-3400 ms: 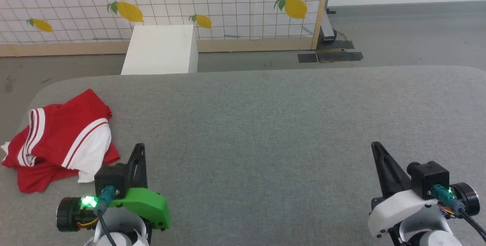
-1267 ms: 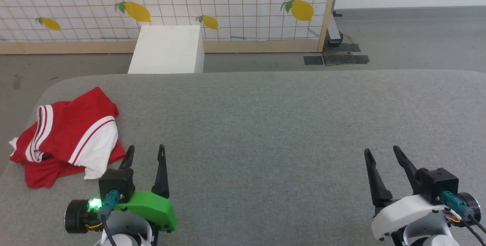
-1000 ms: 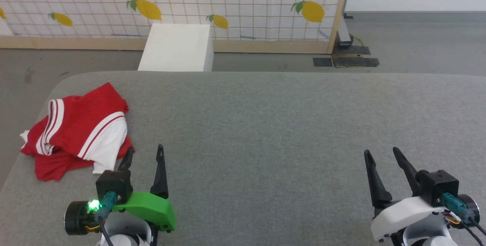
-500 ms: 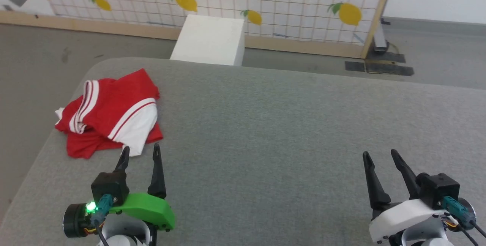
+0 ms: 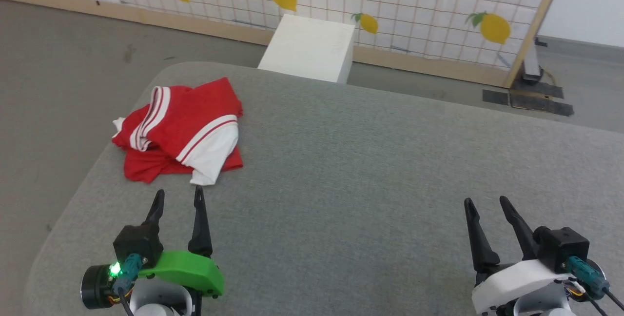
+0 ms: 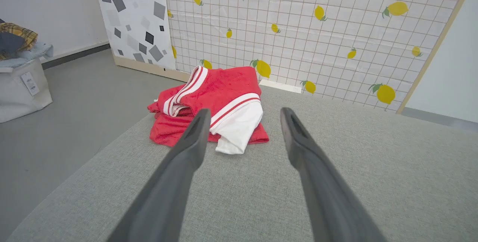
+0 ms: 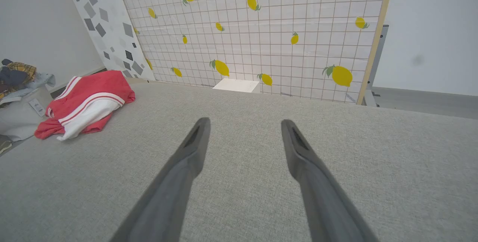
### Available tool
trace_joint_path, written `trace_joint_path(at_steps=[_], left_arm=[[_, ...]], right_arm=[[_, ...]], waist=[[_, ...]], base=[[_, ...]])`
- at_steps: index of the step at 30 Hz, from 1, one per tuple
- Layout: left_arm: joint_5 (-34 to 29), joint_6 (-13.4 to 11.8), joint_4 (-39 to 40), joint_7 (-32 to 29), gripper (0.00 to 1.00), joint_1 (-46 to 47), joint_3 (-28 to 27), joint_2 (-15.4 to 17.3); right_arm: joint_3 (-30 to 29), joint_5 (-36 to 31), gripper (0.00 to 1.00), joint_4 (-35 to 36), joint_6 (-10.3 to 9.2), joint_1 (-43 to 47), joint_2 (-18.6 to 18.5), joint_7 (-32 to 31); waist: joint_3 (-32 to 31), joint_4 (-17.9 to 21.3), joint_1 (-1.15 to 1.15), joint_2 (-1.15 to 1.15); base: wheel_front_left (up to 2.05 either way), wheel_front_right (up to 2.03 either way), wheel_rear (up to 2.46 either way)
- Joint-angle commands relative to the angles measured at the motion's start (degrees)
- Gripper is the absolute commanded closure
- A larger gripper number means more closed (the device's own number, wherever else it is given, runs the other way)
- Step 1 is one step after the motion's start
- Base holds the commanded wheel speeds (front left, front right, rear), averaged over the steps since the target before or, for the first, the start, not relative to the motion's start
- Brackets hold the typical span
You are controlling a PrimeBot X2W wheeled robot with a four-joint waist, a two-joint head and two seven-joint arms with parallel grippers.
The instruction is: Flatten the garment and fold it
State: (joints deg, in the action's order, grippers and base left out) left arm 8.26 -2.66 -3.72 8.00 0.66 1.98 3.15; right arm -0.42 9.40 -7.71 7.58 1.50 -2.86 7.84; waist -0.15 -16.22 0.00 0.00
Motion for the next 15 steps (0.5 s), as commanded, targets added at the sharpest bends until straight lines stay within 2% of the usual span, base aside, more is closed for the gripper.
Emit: trace_joint_path(at_steps=[1,15], left_arm=[[0.36,-0.43,-0.29,0.61,0.00,-1.07,-0.04,-0.15],[0.61,-0.71,-1.26,2.48,0.00,-1.58,0.33,-0.18]], right_arm=[[0.15,0.55,0.00,-0.37,-0.05,0.52,-0.01,0.74],[0.71,0.88,0.00,-1.81,-0.06,0.59,-0.01,2.37]], waist=[[-0.13,-1.11,0.00,0.00],[-0.34,-5.64,0.00,0.00]], base=[[0.00,0.00,0.00],[0.00,0.00,0.00]])
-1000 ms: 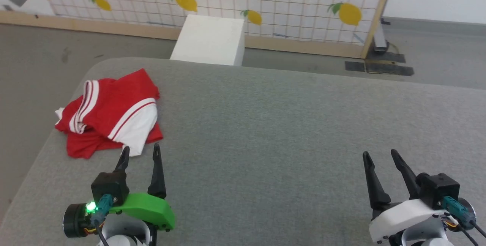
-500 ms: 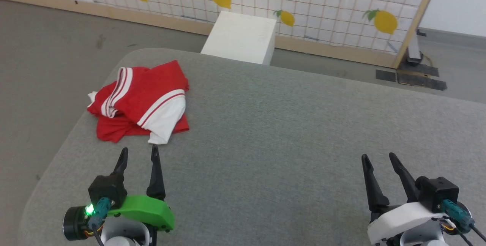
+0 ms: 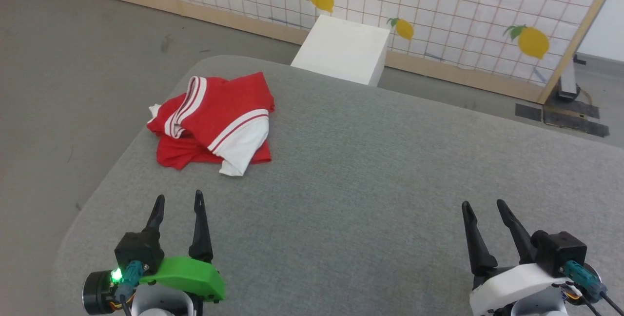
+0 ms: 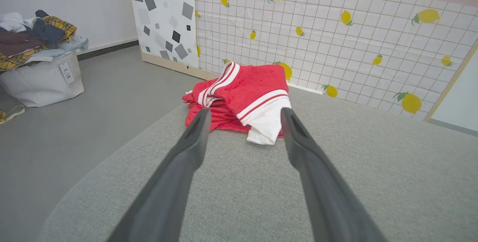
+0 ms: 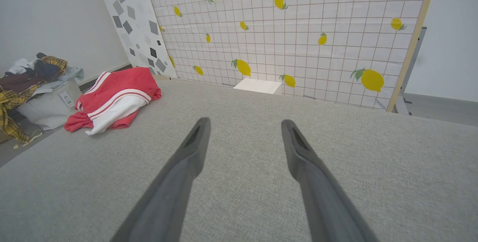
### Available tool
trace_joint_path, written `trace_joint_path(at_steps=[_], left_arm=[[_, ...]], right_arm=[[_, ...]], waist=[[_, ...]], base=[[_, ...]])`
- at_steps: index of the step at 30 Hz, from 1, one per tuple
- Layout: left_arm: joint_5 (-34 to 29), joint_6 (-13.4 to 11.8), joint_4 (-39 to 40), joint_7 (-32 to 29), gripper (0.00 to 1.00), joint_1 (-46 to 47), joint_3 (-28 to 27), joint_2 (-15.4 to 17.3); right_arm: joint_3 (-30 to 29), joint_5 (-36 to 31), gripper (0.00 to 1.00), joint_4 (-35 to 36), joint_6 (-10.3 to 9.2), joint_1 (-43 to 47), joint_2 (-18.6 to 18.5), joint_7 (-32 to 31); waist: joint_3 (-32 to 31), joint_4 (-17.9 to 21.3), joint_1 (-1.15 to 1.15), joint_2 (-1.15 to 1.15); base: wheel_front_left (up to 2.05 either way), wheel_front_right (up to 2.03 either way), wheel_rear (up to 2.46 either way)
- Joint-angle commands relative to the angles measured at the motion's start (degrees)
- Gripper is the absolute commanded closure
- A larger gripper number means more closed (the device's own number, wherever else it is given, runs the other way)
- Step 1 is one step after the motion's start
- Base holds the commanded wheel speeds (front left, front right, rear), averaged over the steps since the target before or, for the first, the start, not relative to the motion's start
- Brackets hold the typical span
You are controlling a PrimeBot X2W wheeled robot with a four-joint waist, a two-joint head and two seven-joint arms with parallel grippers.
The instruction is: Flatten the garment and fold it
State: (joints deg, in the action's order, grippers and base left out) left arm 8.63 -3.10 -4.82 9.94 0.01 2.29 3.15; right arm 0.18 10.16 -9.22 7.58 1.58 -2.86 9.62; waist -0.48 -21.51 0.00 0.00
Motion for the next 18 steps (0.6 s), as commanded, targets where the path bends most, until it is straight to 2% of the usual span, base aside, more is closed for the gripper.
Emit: trace_joint_path(at_steps=[1,18], left_arm=[[0.16,-0.23,-0.25,0.68,0.00,-0.94,0.07,-0.19],[0.63,-0.84,-1.43,2.66,0.00,-1.10,0.46,-0.22]], right_arm=[[0.13,0.15,0.00,-0.32,-0.06,0.52,-0.01,0.61],[0.16,1.77,0.00,-1.26,-0.07,0.66,-0.01,1.53]], waist=[[0.01,-0.59,0.00,0.00],[0.10,-4.25,0.00,0.00]], base=[[0.00,0.00,0.00],[0.00,0.00,0.00]])
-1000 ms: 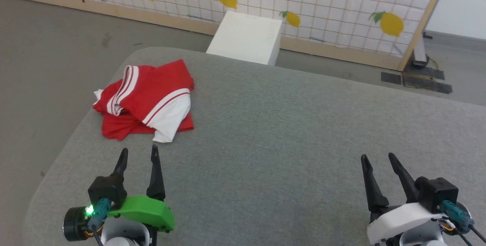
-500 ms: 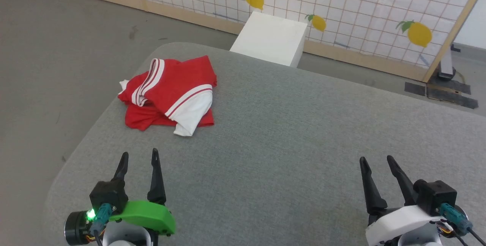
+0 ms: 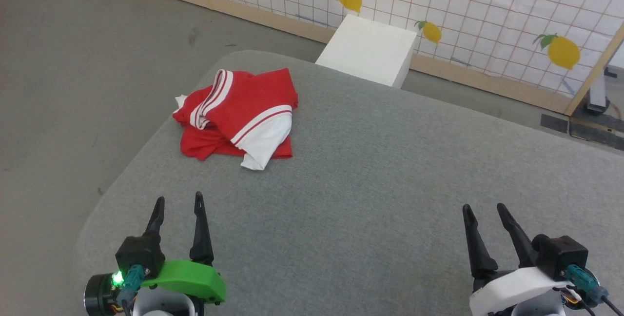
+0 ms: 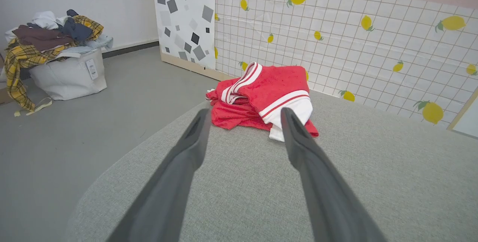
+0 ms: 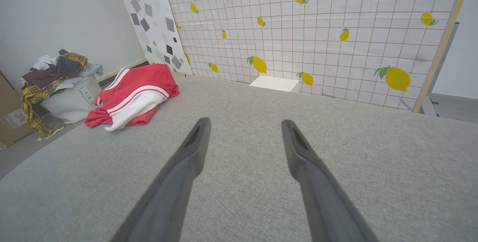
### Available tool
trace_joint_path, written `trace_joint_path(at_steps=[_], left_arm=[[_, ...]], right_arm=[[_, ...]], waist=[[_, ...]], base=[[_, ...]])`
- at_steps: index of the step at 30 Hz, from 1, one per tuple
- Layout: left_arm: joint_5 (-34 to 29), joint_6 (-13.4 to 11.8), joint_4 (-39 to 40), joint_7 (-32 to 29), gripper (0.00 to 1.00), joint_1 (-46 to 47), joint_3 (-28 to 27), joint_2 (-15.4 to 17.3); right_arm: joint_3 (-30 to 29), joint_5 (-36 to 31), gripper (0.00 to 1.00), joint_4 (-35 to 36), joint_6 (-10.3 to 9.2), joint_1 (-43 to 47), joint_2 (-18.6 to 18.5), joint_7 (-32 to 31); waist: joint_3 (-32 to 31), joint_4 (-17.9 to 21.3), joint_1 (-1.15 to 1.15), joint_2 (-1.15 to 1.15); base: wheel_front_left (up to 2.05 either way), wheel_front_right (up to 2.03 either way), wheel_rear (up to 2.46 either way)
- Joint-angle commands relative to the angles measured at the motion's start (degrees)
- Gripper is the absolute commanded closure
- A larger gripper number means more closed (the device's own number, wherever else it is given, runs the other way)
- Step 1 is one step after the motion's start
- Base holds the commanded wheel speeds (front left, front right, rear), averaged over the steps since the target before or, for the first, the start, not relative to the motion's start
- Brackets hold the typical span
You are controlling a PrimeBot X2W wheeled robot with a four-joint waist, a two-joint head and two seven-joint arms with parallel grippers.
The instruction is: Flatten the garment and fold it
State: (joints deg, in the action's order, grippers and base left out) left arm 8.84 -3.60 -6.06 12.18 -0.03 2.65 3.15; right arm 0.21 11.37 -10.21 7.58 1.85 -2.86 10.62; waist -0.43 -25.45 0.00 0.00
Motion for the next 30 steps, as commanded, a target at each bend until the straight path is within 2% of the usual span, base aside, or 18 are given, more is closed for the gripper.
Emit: trace_joint_path(at_steps=[1,16,26,30], left_arm=[[0.61,-0.42,-0.24,0.55,0.00,-1.07,0.13,-0.23],[1.31,-1.30,-1.38,2.79,0.00,-1.64,0.67,-0.27],[0.89,-1.70,-0.91,2.82,0.00,-1.91,0.42,-0.27],[1.58,-0.72,-0.98,2.82,0.00,0.19,-0.34,0.12]], right_arm=[[0.20,0.64,0.00,-0.33,-0.07,0.34,-0.01,0.60],[0.24,-0.19,0.00,-0.17,-0.09,0.94,-0.01,1.46],[0.19,-1.45,0.00,1.97,-0.09,1.29,-0.01,-0.03],[0.46,-1.56,0.00,2.68,-0.09,0.76,-0.01,-0.76]], waist=[[0.09,-0.55,0.00,0.00],[-0.50,-5.04,0.00,0.00],[-0.46,-4.76,0.00,0.00],[0.43,-3.69,0.00,0.00]], base=[[0.00,0.00,0.00],[0.00,0.00,0.00],[0.00,0.00,0.00],[0.00,0.00,0.00]])
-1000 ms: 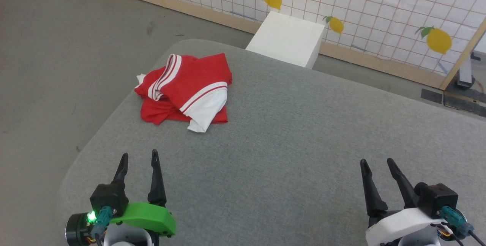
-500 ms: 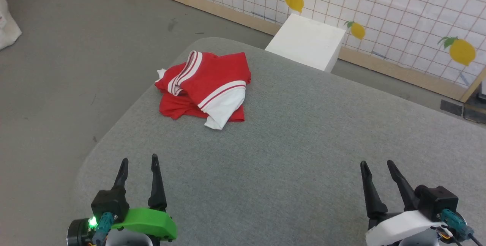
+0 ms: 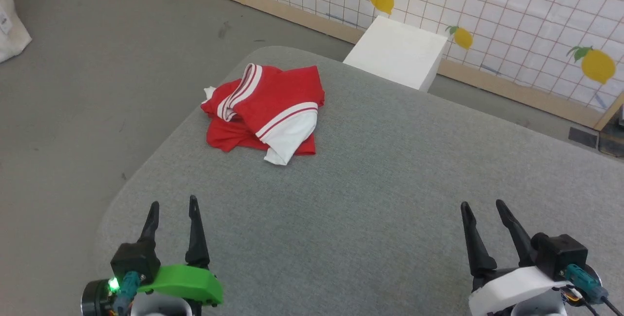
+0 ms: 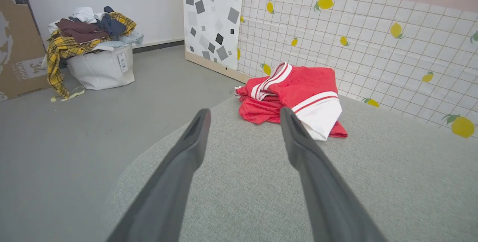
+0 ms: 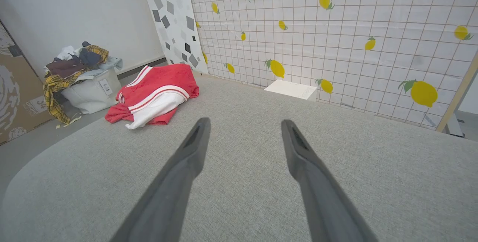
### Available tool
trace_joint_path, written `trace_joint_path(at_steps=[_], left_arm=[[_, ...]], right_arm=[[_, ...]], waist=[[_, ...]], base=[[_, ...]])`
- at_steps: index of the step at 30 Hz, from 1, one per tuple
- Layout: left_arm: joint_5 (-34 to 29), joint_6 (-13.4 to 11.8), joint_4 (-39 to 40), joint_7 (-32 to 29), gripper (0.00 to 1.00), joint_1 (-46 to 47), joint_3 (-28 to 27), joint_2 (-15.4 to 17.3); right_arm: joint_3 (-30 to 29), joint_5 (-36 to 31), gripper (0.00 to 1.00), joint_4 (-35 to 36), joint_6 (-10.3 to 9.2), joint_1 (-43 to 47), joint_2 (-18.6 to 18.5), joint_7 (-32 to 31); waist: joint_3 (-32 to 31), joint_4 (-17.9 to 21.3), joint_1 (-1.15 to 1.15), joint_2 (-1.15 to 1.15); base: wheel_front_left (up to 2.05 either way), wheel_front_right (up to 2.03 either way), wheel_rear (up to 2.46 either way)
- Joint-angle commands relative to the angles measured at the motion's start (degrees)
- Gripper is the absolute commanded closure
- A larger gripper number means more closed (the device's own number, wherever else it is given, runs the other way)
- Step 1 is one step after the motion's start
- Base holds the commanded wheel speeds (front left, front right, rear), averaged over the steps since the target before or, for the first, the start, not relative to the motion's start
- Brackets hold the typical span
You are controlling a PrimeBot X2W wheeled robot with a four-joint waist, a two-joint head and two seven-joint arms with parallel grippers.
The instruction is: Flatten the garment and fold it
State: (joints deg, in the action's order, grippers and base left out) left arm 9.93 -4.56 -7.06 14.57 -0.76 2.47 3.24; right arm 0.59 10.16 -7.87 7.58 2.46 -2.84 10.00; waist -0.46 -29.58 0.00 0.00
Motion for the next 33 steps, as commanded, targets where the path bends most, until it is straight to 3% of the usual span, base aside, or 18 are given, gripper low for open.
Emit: trace_joint_path(at_steps=[1,5,11,17,23,27,33], left_arm=[[0.73,0.63,-0.19,0.43,0.00,1.79,-0.36,0.21],[1.44,2.85,-2.05,0.42,0.00,7.90,-0.88,2.12],[5.13,6.61,-8.97,-4.54,0.00,21.60,-2.94,6.09],[13.70,10.29,-19.98,-19.10,0.00,36.52,-5.15,10.03],[20.52,11.11,-27.89,-34.29,0.00,46.67,-6.78,13.68],[22.24,11.21,-30.96,-40.32,0.00,49.58,-6.72,15.11],[23.75,10.65,-35.06,-47.44,0.00,49.79,-5.68,14.53]], right_arm=[[0.09,-0.49,0.00,0.51,-0.09,-0.03,-0.04,-0.30],[0.07,-1.29,0.00,1.59,-0.09,-1.18,-0.04,-1.25],[-0.40,-3.09,0.00,4.58,-0.09,-3.61,-0.04,-3.65],[-2.28,-6.01,0.00,8.36,-0.09,-6.56,-0.04,-6.35],[-3.79,-7.28,0.00,11.47,-0.09,-8.28,-0.04,-8.12],[-4.67,-7.40,0.00,12.63,-0.09,-8.51,-0.04,-8.30],[-5.57,-7.59,0.00,13.15,-0.09,-8.87,-0.04,-7.50]], waist=[[0.76,0.75,0.00,0.00],[2.96,2.69,0.00,0.00],[8.83,6.95,0.00,0.00],[16.45,11.83,0.00,0.00],[23.03,15.89,0.00,0.00],[26.07,17.26,0.00,0.00],[28.41,17.88,0.00,0.00]], base=[[0.00,0.00,0.00],[0.00,0.00,0.00],[0.00,0.00,0.00],[0.00,0.00,0.00],[0.00,0.00,0.00],[0.00,0.00,0.00],[0.00,0.00,0.00]])
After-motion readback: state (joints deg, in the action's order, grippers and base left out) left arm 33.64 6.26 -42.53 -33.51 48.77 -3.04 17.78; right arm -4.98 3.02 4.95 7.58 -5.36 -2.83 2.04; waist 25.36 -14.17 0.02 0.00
